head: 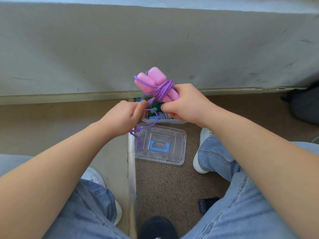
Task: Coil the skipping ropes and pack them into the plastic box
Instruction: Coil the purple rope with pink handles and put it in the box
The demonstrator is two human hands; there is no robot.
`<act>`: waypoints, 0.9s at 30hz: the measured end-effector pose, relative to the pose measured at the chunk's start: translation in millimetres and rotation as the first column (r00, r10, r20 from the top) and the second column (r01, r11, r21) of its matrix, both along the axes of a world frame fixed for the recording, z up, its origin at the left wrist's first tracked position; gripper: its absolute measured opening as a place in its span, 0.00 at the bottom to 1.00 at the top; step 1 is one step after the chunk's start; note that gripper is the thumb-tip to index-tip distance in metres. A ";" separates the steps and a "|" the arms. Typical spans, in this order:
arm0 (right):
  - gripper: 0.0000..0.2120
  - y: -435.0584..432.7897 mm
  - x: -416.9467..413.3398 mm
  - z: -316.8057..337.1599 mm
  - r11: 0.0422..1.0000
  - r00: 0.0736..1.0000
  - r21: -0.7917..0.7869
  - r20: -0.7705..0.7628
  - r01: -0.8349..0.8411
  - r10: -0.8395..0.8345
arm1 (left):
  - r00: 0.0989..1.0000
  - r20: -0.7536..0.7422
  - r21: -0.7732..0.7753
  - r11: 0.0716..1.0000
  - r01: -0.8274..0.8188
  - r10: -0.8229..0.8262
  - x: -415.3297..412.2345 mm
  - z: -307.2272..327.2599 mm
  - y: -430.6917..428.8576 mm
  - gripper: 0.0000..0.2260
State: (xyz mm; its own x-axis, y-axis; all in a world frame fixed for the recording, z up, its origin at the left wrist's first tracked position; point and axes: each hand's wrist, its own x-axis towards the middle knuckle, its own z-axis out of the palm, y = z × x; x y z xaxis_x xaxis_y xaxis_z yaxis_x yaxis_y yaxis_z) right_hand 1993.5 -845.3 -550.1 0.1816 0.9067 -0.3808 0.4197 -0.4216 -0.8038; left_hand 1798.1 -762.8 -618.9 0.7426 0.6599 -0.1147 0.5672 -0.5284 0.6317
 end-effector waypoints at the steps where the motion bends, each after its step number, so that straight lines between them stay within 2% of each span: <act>1: 0.05 1.8 3.6 -6.0 1.000 0.990 -0.013 0.144 0.011 -0.008 | 0.998 -0.046 0.025 0.999 0.044 -0.043 3.0 -2.7 -3.5 0.18; 2: 0.09 2.5 4.9 -11.0 0.999 0.975 -0.037 0.220 0.039 -0.030 | 0.991 -0.099 0.029 0.995 0.094 -0.091 6.8 -3.1 -8.1 0.15; 4: 0.13 2.3 5.9 -19.9 0.994 0.960 -0.069 0.271 0.087 -0.065 | 0.971 -0.136 0.024 0.979 0.202 -0.197 13.3 0.1 -18.2 0.11; 6: 0.13 0.7 5.6 -27.7 0.992 0.918 -0.105 0.396 0.074 -0.027 | 0.944 -0.146 0.017 0.953 0.302 -0.297 17.1 2.8 -24.6 0.09; 8: 0.12 -2.8 5.7 -34.5 0.987 0.855 -0.154 0.518 0.053 0.035 | 0.900 -0.195 0.135 0.898 0.418 -0.390 18.0 4.3 -28.4 0.12; 10: 0.12 -8.2 3.4 -42.2 0.969 0.781 -0.246 0.608 0.013 0.144 | 0.865 -0.216 0.348 0.792 0.501 -0.453 19.6 6.3 -29.9 0.18; 12: 0.14 -15.4 -1.9 -50.8 0.922 0.709 -0.377 0.624 -0.095 0.328 | 0.839 -0.224 0.452 0.710 0.541 -0.496 20.5 14.9 -24.8 0.17; 14: 0.13 -20.9 -8.9 -55.3 0.832 0.656 -0.464 0.531 -0.304 0.536 | 0.851 -0.198 0.483 0.707 0.516 -0.486 17.3 20.5 -12.1 0.17; 16: 0.10 -24.6 -15.4 -54.6 0.736 0.598 -0.436 0.430 -0.519 0.676 | 0.884 -0.168 0.500 0.735 0.458 -0.437 10.5 22.6 -0.3 0.22; 19: 0.07 -24.7 -24.9 -41.3 0.635 0.498 -0.304 0.420 -0.710 0.759 | 0.933 -0.099 0.509 0.789 0.345 -0.345 1.4 13.6 8.5 0.28; 24: 0.08 -21.5 -28.4 -22.0 0.732 0.672 -0.038 0.367 -0.680 0.643 | 0.985 -0.132 0.330 0.933 0.145 -0.107 -7.4 9.8 9.9 0.30; 27: 0.08 -19.7 -25.8 -16.7 0.798 0.760 0.011 0.312 -0.603 0.570 | 0.985 -0.171 0.065 0.997 0.040 -0.028 -6.0 2.4 10.2 0.23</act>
State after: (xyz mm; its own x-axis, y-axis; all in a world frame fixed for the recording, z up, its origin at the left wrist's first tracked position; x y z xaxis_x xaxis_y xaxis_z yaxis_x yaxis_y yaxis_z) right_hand 1967.6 -865.0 -566.8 -0.3162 0.9015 -0.2954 0.7682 0.0606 -0.6373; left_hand 1792.2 -752.6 -616.5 0.7381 0.6454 -0.1966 0.6443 -0.5877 0.4894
